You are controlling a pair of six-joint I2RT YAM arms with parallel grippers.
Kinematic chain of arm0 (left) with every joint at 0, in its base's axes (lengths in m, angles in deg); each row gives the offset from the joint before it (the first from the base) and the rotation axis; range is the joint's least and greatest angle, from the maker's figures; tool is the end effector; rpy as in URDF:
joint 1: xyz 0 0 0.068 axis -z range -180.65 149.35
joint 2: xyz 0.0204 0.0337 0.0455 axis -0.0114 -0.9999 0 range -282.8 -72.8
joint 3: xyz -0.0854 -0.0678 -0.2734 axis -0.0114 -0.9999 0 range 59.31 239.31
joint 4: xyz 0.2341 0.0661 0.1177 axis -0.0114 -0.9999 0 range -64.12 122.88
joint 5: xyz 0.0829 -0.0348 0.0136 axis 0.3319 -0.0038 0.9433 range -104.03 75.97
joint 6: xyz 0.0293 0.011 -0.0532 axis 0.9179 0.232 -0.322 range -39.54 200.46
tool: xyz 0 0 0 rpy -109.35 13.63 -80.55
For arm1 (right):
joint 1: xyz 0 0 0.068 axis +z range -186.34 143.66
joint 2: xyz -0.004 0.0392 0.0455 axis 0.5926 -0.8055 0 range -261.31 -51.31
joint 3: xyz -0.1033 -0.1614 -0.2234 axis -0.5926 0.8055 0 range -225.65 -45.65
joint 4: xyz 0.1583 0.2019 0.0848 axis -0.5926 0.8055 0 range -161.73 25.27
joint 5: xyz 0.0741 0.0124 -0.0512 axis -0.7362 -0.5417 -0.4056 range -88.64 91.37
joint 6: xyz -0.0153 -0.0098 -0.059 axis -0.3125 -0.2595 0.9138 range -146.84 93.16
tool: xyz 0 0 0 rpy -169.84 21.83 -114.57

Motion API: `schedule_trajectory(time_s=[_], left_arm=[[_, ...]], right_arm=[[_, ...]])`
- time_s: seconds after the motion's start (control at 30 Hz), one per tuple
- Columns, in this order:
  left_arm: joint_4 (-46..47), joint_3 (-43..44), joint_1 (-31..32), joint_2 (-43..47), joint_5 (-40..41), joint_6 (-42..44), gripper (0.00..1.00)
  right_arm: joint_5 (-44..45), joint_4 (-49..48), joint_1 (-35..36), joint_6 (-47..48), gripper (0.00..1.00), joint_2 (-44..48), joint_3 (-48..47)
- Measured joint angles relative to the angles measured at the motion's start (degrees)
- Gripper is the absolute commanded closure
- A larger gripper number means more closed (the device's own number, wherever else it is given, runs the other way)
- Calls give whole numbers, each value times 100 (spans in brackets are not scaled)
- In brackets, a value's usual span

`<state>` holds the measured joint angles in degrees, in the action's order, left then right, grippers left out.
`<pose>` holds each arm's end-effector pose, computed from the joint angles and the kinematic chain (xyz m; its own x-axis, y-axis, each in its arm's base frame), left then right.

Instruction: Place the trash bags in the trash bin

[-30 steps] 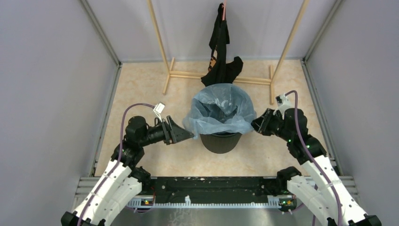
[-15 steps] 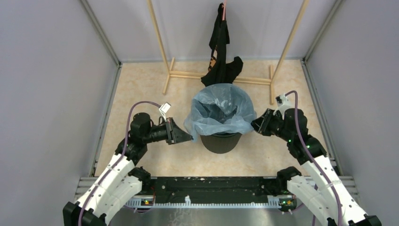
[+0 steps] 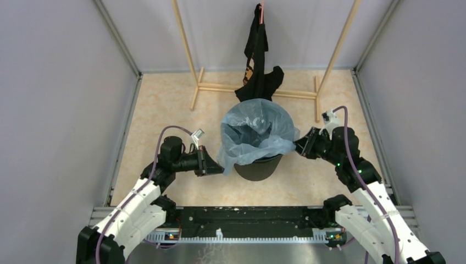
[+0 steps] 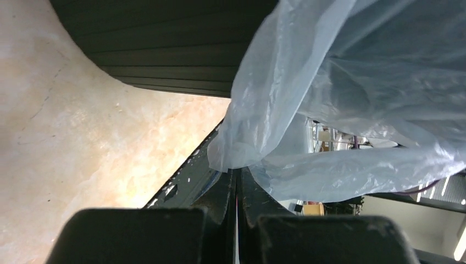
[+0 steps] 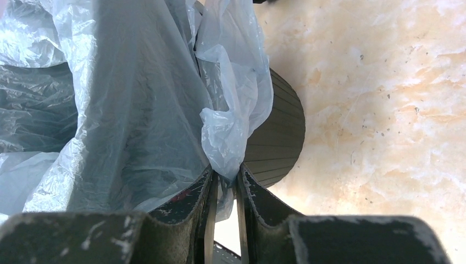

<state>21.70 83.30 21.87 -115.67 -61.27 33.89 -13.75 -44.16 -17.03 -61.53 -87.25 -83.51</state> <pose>0.1364 -0.0935 0.2297 -0.9332 -0.1467 -0.3279 0.2463 0.4031 -0.8814 0.1353 0.0604 0.2984 -0.6438 0.3567 -0.6769 -0.2123 0.7667 0.6059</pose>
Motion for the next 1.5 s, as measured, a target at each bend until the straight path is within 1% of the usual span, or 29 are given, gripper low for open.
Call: schedule_trajectory(time_s=[0.17,0.33,0.63,0.8,0.97,1.13,1.4,1.43,1.5], left_arm=[[28,0,0,-380,330,46,100],[140,2,0,-684,531,151,100],[330,11,0,-1274,761,326,100],[361,72,0,-1392,793,348,100],[264,192,0,-1298,820,396,100],[208,203,0,-1139,879,415,100],[544,-17,0,-1270,876,315,100],[592,-28,0,-1327,876,313,100],[734,-72,0,-1432,870,302,100]], right_arm=[[103,157,0,7,83,120,7],[229,334,0,-2,84,367,203],[332,396,0,0,82,284,245],[428,367,0,22,82,227,269],[474,114,0,13,82,90,564],[514,-4,0,-92,81,-315,706],[382,-470,0,-216,79,-509,901],[334,-562,0,-240,78,-546,949],[269,-723,0,-286,73,-612,1058]])
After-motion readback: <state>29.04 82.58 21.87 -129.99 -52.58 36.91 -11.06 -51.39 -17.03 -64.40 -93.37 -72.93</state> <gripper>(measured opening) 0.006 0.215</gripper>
